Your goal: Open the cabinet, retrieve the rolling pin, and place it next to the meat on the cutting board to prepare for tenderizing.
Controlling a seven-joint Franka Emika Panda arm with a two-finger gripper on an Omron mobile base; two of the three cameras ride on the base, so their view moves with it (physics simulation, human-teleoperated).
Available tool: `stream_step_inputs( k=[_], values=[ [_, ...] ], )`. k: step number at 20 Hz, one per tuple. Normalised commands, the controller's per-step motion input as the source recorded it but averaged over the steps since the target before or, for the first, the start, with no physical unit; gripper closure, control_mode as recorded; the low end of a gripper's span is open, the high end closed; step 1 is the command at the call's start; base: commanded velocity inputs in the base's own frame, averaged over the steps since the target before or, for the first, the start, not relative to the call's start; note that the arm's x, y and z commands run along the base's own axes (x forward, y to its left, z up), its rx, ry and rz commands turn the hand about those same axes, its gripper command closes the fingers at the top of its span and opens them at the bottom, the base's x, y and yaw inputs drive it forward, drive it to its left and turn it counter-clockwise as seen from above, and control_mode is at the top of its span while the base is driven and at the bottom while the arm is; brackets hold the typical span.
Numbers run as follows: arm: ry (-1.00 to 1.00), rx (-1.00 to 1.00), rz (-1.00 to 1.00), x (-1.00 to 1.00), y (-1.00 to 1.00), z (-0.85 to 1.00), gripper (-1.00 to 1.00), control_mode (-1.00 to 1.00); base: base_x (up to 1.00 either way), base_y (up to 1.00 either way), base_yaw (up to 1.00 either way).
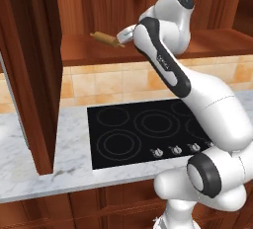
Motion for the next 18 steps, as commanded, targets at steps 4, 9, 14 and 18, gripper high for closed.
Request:
stream_step_inputs(
  k=[4, 9, 14, 18],
  values=[
    [0.00, 0.00, 0.00, 0.20, 0.26, -0.14, -1.00, -1.00, 0.00, 0.00, 0.00],
    [0.03, 0.00, 0.00, 0.52, 0.02, -0.06, -1.00, -1.00, 0.00, 0.00, 0.00],
    [0.01, 0.00, 0.00, 0.48, 0.00, -0.04, -1.00, -1.00, 0.00, 0.00, 0.00],
    [0.00, 0.00, 0.00, 0.34, 0.01, -0.07, -1.00, -1.00, 0.00, 0.00, 0.00]
  ],
)
